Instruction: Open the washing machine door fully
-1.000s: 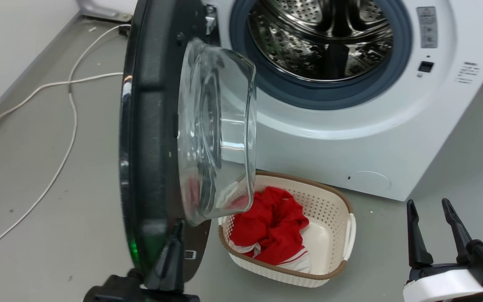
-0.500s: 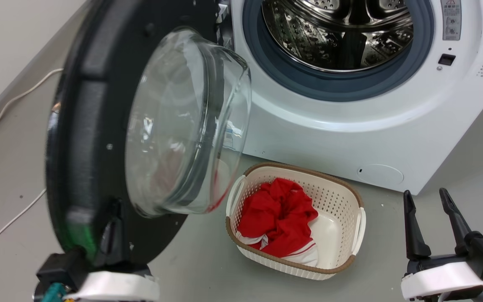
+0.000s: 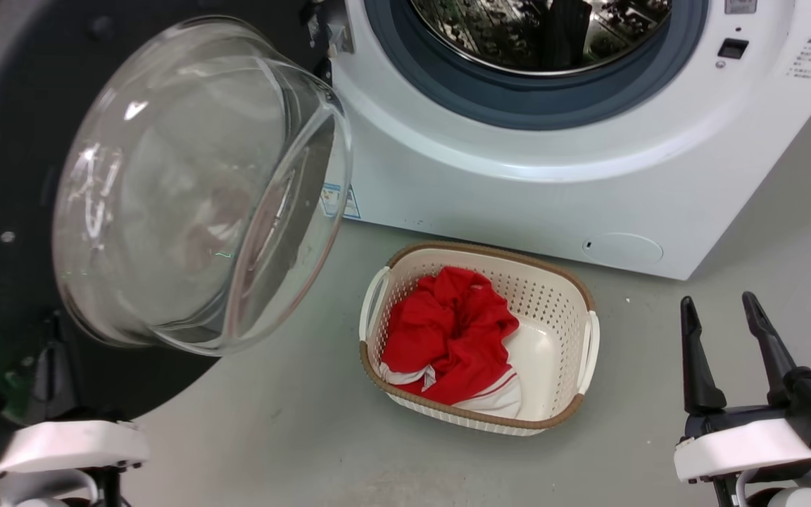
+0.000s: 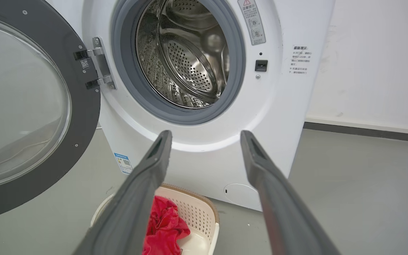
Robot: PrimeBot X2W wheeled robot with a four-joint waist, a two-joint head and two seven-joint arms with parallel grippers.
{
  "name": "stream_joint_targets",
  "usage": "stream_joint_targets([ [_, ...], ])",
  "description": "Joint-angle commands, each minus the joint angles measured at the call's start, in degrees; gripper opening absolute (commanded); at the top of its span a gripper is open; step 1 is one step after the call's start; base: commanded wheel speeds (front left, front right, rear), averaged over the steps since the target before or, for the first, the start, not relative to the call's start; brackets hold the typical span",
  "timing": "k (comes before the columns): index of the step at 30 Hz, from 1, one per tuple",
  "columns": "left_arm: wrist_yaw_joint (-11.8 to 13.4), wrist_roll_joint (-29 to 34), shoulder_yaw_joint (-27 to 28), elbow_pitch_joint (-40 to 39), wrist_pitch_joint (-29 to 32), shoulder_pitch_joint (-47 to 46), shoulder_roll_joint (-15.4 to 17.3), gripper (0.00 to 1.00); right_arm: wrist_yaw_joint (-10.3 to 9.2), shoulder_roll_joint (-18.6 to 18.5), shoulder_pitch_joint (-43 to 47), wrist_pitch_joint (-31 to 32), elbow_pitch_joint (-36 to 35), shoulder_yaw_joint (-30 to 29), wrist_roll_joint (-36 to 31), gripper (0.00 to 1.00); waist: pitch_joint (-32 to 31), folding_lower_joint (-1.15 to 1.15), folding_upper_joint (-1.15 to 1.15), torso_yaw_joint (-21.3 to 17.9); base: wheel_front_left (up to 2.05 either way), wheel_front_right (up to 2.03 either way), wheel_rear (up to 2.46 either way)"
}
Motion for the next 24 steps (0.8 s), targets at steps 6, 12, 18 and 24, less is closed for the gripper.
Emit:
stream_joint_targets([
  [6,-1.84,-0.97,6.75,1.81,-0.42,-2.04,1.38,0.0,-0.04,0.09,-1.78,-0.57,0.38,0.04,-0.3,1.0,2.47,0.0,0.0,-0.72,0.0,0.0,0.0],
  [12,-3.67,-0.81,12.6,4.94,-0.42,-4.17,2.37,0.0,-0.04,0.1,-2.57,-0.94,0.98,-0.07,-0.46,1.0,3.19,0.0,0.0,-0.98,0.0,0.0,0.0],
  [18,-5.38,-0.19,16.18,8.92,-0.3,-6.15,3.19,0.0,-0.04,0.09,-3.23,-1.1,1.7,0.15,-0.24,1.0,3.09,0.0,0.0,-1.39,0.0,0.0,0.0],
  [24,-6.78,0.99,18.98,12.4,-0.31,-8.18,3.88,0.0,-0.04,0.09,-3.38,-1.46,2.37,0.09,-0.11,1.0,2.87,0.0,0.0,-1.4,0.0,0.0,0.0],
])
